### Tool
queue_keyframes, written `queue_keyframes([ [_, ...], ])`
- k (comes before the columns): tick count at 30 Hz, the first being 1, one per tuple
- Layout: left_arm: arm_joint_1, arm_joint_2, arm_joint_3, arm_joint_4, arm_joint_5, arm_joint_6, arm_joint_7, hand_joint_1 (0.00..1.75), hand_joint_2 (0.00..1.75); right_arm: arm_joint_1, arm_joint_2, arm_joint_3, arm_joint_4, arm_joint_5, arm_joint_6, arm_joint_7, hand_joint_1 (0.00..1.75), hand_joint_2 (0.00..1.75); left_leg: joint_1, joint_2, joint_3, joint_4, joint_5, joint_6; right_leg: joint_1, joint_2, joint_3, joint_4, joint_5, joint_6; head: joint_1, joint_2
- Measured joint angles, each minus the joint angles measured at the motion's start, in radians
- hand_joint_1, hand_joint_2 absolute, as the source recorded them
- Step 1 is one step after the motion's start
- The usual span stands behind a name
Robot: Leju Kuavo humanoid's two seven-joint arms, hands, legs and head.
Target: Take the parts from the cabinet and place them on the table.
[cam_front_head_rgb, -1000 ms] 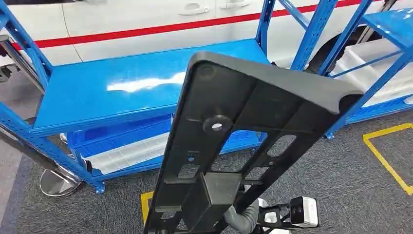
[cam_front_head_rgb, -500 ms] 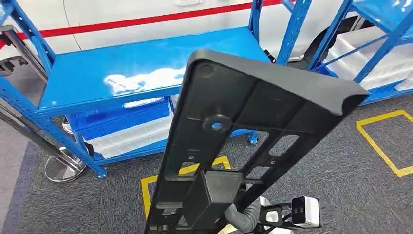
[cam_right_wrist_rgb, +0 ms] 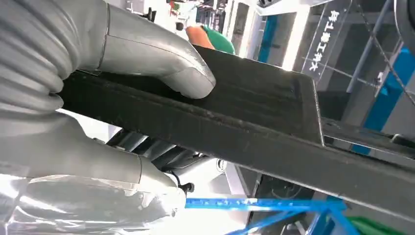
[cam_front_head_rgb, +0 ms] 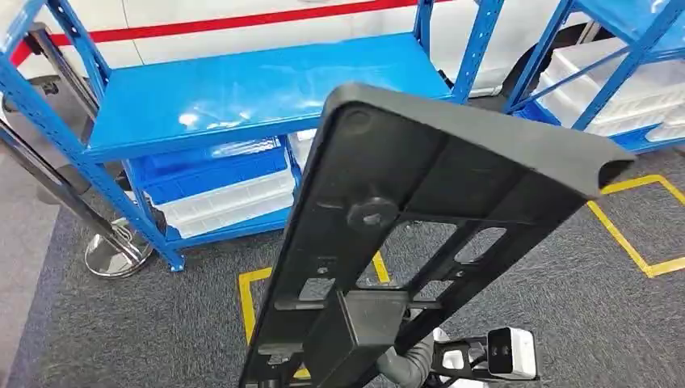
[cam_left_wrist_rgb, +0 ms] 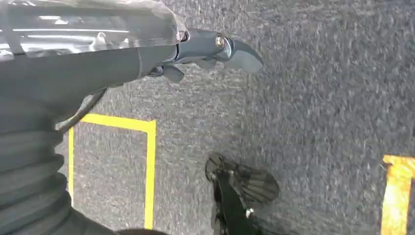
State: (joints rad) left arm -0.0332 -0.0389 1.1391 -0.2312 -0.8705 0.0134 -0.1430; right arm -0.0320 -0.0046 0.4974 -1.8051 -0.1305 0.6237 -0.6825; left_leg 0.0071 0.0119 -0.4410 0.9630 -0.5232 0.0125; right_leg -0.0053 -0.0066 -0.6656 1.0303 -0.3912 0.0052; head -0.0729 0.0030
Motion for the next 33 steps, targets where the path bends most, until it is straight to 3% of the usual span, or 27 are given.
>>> queue_keyframes([
  [1, 0.0, 0.0, 0.0, 0.0, -0.005, 0.0, 0.001, 0.0, 1.75, 0.0, 0.0, 0.0, -0.002, -0.003, 0.008, 0.0, 1.73, 1.75, 0.0, 0.0, -0.013, 0.0, 0.01, 0.009, 0.001, 0.001, -0.011, 0.026, -0.053, 0.002, 0.0, 0.0],
  [2, -0.002, 0.001, 0.0, 0.0, -0.008, 0.0, 0.002, 0.0, 1.75, 0.0, 0.0, 0.0, -0.008, -0.016, 0.028, 0.0, 1.73, 1.75, -0.001, 0.002, -0.029, 0.001, 0.023, 0.015, -0.002, 0.002, -0.026, 0.094, -0.135, 0.005, 0.0, 0.0],
  [3, -0.003, 0.001, 0.0, 0.0, -0.01, 0.0, 0.004, 0.0, 1.75, 0.0, 0.002, -0.001, -0.013, -0.026, 0.046, 0.0, 1.73, 1.75, -0.001, 0.002, -0.044, 0.001, 0.034, 0.015, -0.003, 0.002, -0.039, 0.169, -0.194, 0.009, 0.0, 0.0],
  [4, -0.004, 0.001, 0.002, 0.0, -0.011, 0.002, 0.006, 0.0, 1.75, 0.001, 0.005, -0.001, -0.017, -0.032, 0.062, 0.0, 1.73, 1.75, -0.002, 0.002, -0.055, 0.002, 0.045, 0.016, -0.005, 0.002, -0.049, 0.235, -0.222, 0.012, 0.0, 0.0],
  [5, -0.005, 0.001, 0.005, 0.0, -0.013, 0.004, 0.006, 0.0, 1.75, 0.001, 0.011, -0.002, -0.018, -0.037, 0.072, 0.0, 1.73, 1.75, -0.002, 0.002, -0.072, 0.003, 0.054, 0.014, -0.007, 0.002, -0.055, 0.297, -0.218, 0.015, 0.0, 0.0],
  [6, -0.004, 0.001, 0.006, 0.0, -0.013, 0.008, 0.006, 0.0, 1.75, 0.003, 0.015, -0.002, -0.017, -0.04, 0.074, 0.0, 1.73, 1.75, -0.002, 0.002, -0.087, 0.006, 0.063, 0.011, -0.009, 0.002, -0.05, 0.322, -0.174, 0.017, 0.0, 0.0],
  [7, -0.004, -0.001, 0.009, 0.0, -0.013, 0.012, 0.006, 0.0, 1.75, 0.005, 0.022, -0.002, -0.016, -0.042, 0.066, 0.0, 1.73, 1.75, -0.001, 0.003, -0.102, 0.01, 0.071, 0.008, -0.011, 0.002, -0.029, 0.31, -0.117, 0.018, 0.0, 0.0],
  [8, -0.003, -0.002, 0.016, 0.0, -0.014, 0.018, 0.006, 0.0, 1.75, 0.007, 0.029, -0.004, -0.013, -0.039, 0.051, 0.0, 1.73, 1.75, -0.001, 0.003, -0.115, 0.015, 0.077, 0.005, -0.012, 0.002, 0.016, 0.256, -0.073, 0.016, 0.0, 0.0],
  [9, -0.003, -0.003, 0.022, 0.0, -0.016, 0.02, 0.005, 0.0, 1.75, 0.006, 0.036, -0.005, -0.011, -0.034, 0.042, 0.0, 1.73, 1.75, 0.0, 0.002, -0.123, 0.022, 0.081, 0.001, -0.012, 0.002, 0.074, 0.173, -0.065, 0.012, 0.0, 0.0],
  [10, -0.002, -0.006, 0.025, 0.0, -0.016, 0.021, 0.003, 0.0, 1.75, 0.006, 0.042, -0.005, -0.01, -0.031, 0.037, 0.0, 1.73, 1.75, -0.002, 0.002, -0.131, 0.028, 0.084, -0.003, -0.011, 0.002, 0.146, 0.072, -0.094, 0.005, 0.0, 0.0],
  [11, -0.002, -0.006, 0.026, 0.0, -0.016, 0.023, 0.003, 0.0, 1.75, 0.006, 0.048, -0.005, -0.009, -0.027, 0.035, 0.0, 1.73, 1.75, -0.006, 0.001, -0.135, 0.037, 0.085, -0.007, -0.006, 0.003, 0.192, -0.005, -0.126, 0.0, 0.0, 0.0],
  [14, 0.002, -0.006, 0.033, 0.0, -0.021, 0.023, 0.002, 0.0, 1.75, 0.003, 0.056, -0.005, -0.002, -0.018, -0.011, 0.0, 1.73, 1.75, -0.004, 0.001, -0.151, 0.04, 0.104, -0.029, -0.001, 0.003, 0.189, -0.033, -0.147, -0.014, 0.0, 0.0],
  [15, 0.002, -0.006, 0.037, 0.0, -0.024, 0.023, 0.002, 0.0, 1.75, 0.003, 0.055, -0.003, 0.004, -0.02, -0.03, 0.0, 1.73, 1.75, -0.005, 0.003, -0.158, 0.043, 0.101, -0.034, -0.015, 0.005, 0.185, -0.043, -0.136, -0.027, 0.0, 0.0],
  [17, 0.005, -0.007, 0.044, 0.0, -0.028, 0.023, 0.001, 0.0, 1.75, -0.003, 0.055, 0.001, 0.017, -0.028, -0.044, 0.0, 1.73, 1.75, -0.002, -0.002, -0.188, 0.121, 0.024, -0.04, -0.01, 0.005, 0.173, -0.042, -0.123, -0.043, 0.0, 0.0],
  [19, 0.007, -0.009, 0.048, 0.0, -0.031, 0.023, 0.005, 0.0, 1.75, -0.004, 0.055, 0.005, 0.026, -0.028, -0.05, 0.0, 1.73, 1.75, 0.001, -0.002, -0.242, 0.275, -0.061, -0.046, -0.003, 0.009, 0.16, -0.04, -0.114, -0.048, 0.0, 0.0],
  [20, 0.006, -0.009, 0.05, 0.0, -0.031, 0.023, 0.008, 0.0, 1.75, -0.004, 0.054, 0.005, 0.029, -0.025, -0.049, 0.0, 1.73, 1.75, 0.001, -0.002, -0.262, 0.337, -0.077, -0.048, 0.0, 0.013, 0.153, -0.037, -0.11, -0.048, 0.0, 0.0],
  [21, 0.006, -0.009, 0.051, 0.0, -0.032, 0.025, 0.011, 0.0, 1.75, -0.005, 0.054, 0.007, 0.031, -0.024, -0.049, 0.0, 1.73, 1.75, 0.001, -0.003, -0.26, 0.349, -0.067, -0.048, 0.001, 0.018, 0.147, -0.033, -0.108, -0.047, 0.0, 0.0],
  [22, 0.006, -0.009, 0.052, 0.0, -0.032, 0.026, 0.013, 0.0, 1.75, -0.007, 0.053, 0.008, 0.031, -0.023, -0.049, 0.0, 1.73, 1.75, 0.002, -0.003, -0.235, 0.315, -0.039, -0.046, 0.002, 0.025, 0.143, -0.031, -0.106, -0.046, 0.0, 0.0],
  [24, 0.006, -0.009, 0.054, 0.0, -0.034, 0.026, 0.014, 0.0, 1.75, -0.012, 0.053, 0.009, 0.032, -0.022, -0.049, 0.0, 1.73, 1.75, 0.002, -0.016, -0.136, 0.15, 0.039, -0.039, 0.002, 0.041, 0.141, -0.025, -0.105, -0.044, 0.0, 0.0],
  [25, 0.007, -0.009, 0.055, 0.0, -0.034, 0.026, 0.014, 0.0, 1.75, -0.015, 0.053, 0.01, 0.032, -0.022, -0.049, 0.0, 1.73, 1.75, 0.002, -0.049, -0.095, 0.069, 0.05, -0.03, 0.001, 0.047, 0.138, -0.023, -0.104, -0.042, 0.0, 0.0],
  [26, 0.007, -0.008, 0.057, 0.0, -0.034, 0.027, 0.016, 0.0, 1.75, -0.02, 0.053, 0.01, 0.033, -0.022, -0.049, 0.0, 1.73, 1.75, 0.003, -0.072, -0.073, 0.051, 0.042, -0.026, 0.005, 0.054, 0.131, -0.018, -0.101, -0.035, 0.0, 0.0],
  [29, 0.003, -0.009, 0.062, 0.0, -0.038, 0.032, 0.029, 0.0, 1.75, -0.026, 0.053, 0.013, 0.034, -0.024, -0.044, 0.0, 1.73, 1.75, -0.001, -0.051, -0.081, 0.038, 0.039, -0.021, 0.0, 0.079, 0.119, -0.02, -0.09, -0.017, 0.0, 0.0],
  [30, 0.001, -0.01, 0.063, 0.0, -0.042, 0.033, 0.033, 0.0, 1.75, -0.029, 0.053, 0.013, 0.033, -0.021, -0.04, 0.0, 1.73, 1.75, 0.007, -0.043, -0.081, 0.027, 0.045, -0.013, 0.007, 0.087, 0.117, -0.019, -0.088, -0.011, 0.0, 0.0],
  [31, -0.001, -0.013, 0.063, 0.0, -0.048, 0.033, 0.039, 0.0, 1.75, -0.029, 0.052, 0.013, 0.032, -0.019, -0.034, 0.0, 1.73, 1.75, 0.011, -0.028, -0.077, 0.019, 0.051, -0.008, 0.005, 0.069, 0.113, -0.006, -0.102, -0.008, 0.0, 0.0],
  [32, -0.001, -0.013, 0.064, 0.0, -0.053, 0.033, 0.041, 0.0, 1.75, -0.034, 0.051, 0.013, 0.025, -0.018, -0.022, 0.0, 1.73, 1.75, 0.013, -0.02, -0.079, 0.016, 0.054, 0.0, 0.007, 0.041, 0.086, 0.042, -0.139, -0.003, 0.0, 0.0],
  [33, -0.001, -0.013, 0.064, 0.0, -0.06, 0.032, 0.045, 0.0, 1.75, -0.034, 0.052, 0.011, 0.018, -0.018, -0.011, 0.0, 1.73, 1.75, 0.011, -0.011, -0.082, 0.016, 0.055, 0.002, 0.004, 0.028, 0.05, 0.115, -0.178, 0.001, 0.0, 0.0],
])
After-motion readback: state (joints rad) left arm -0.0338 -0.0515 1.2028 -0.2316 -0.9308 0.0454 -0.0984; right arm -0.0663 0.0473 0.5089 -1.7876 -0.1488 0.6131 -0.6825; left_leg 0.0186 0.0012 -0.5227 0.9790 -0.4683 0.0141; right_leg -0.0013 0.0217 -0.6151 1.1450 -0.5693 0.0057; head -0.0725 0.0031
